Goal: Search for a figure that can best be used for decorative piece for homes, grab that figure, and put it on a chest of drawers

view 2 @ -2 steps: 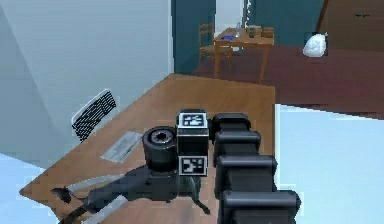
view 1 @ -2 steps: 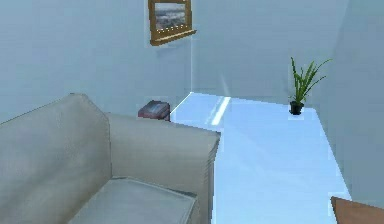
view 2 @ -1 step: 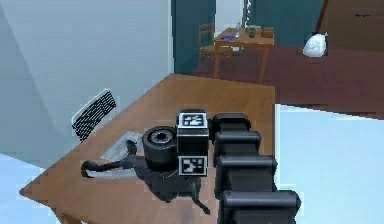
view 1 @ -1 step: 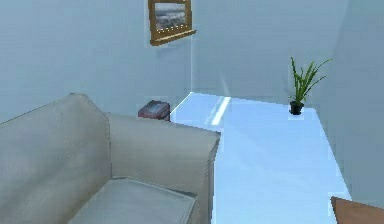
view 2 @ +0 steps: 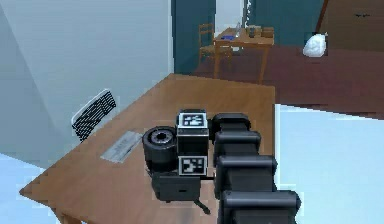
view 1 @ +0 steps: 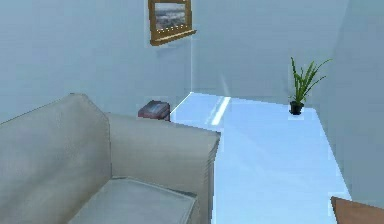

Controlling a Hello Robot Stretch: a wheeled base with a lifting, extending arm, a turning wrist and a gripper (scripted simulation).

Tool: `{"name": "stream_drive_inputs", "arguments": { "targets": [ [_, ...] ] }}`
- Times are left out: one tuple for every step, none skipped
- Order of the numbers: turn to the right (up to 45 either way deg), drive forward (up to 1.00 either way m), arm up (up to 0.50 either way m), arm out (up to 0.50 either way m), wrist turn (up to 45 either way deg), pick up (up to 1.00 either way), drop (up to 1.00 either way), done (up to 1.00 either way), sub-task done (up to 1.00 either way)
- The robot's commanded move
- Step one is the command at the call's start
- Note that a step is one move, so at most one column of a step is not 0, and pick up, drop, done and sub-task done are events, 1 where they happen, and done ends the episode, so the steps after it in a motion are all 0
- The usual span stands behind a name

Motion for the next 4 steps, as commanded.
{"name": "stream_drive_inputs", "arguments": {
  "targets": [
    [0.0,0.00,0.00,0.00,12.0,0.00,0.00,0.00,0.00],
    [0.0,0.00,-0.18,0.00,0.0,0.00,0.00,0.00,0.00],
    [0.0,0.00,0.00,0.00,0.0,1.00,0.00,0.00,0.00],
    [0.0,0.00,0.10,0.00,0.0,0.00,0.00,0.00,0.00]
  ]
}}
